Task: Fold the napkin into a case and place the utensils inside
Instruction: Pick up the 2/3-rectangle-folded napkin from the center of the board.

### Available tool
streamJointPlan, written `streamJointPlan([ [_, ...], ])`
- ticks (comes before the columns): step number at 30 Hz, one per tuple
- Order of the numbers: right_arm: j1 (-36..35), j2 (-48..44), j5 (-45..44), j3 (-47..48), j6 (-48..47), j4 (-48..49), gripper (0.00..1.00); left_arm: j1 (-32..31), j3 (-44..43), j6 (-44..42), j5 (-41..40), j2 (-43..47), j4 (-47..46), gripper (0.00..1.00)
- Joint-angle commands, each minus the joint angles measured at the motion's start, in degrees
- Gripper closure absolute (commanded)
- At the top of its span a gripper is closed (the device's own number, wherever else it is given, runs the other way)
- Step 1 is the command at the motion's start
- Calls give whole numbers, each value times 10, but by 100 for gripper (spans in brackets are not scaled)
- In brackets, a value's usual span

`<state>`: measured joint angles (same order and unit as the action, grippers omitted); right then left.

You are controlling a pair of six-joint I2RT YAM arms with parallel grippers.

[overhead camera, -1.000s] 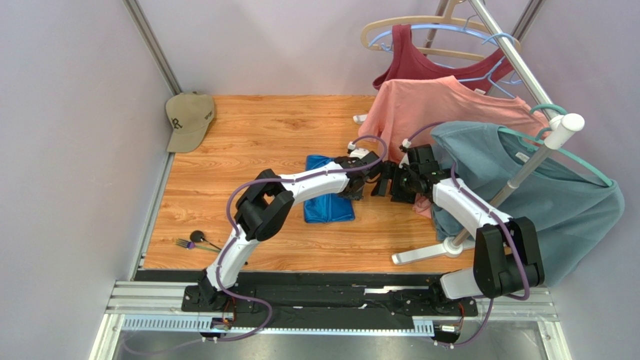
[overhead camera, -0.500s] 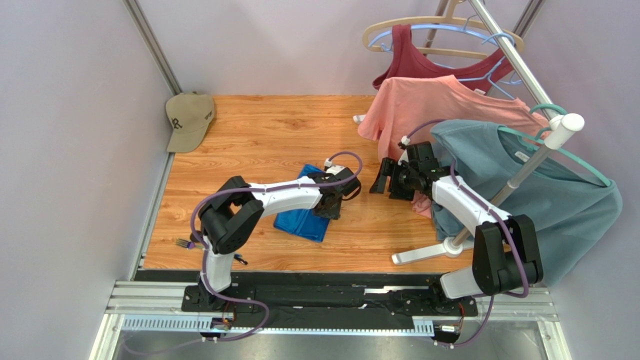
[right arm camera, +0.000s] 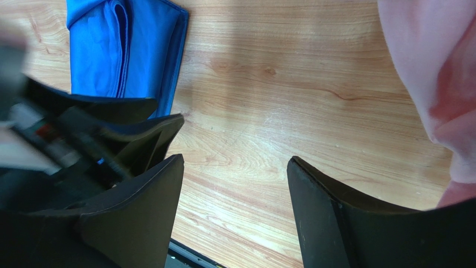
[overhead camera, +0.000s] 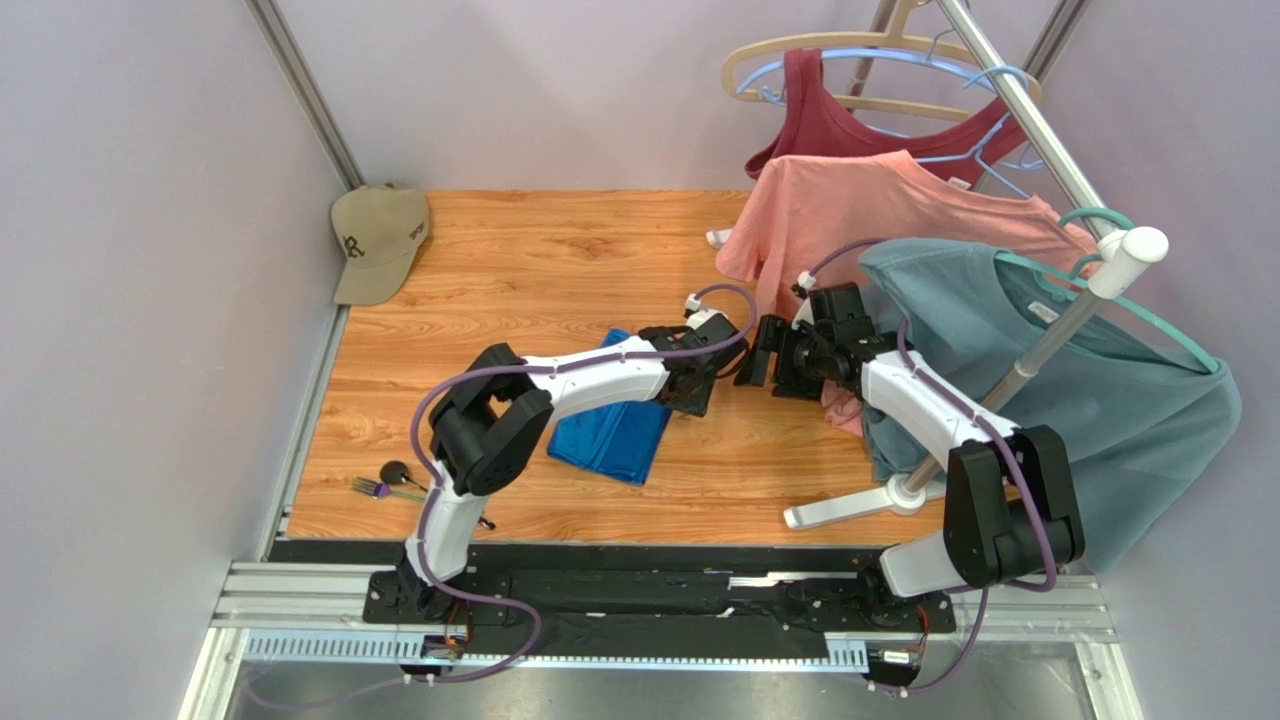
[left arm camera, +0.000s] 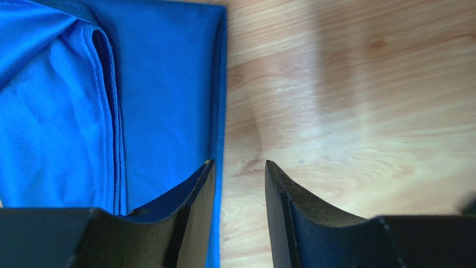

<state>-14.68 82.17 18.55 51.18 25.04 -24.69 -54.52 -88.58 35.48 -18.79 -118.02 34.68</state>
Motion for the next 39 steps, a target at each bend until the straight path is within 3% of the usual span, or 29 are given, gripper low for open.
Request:
streamJointPlan([
  [1,-9,1,-5,24,11,26,28,6,-16,-39,-40,-20,11,53],
  [10,-12,4,-13,2,11,36,28,6,7,-60,-4,20,-11,53],
  [17,-12,2,-12,-8,8,38,28,6,6,-76,-20,55,1,53],
  [27,-13,-2,-12,-6,2,32,28,19,-49,-84,-27,-5,62,52],
  [39,-12,3,-11,-9,1,36,28,21,-55,-89,-6,-75,40,52],
])
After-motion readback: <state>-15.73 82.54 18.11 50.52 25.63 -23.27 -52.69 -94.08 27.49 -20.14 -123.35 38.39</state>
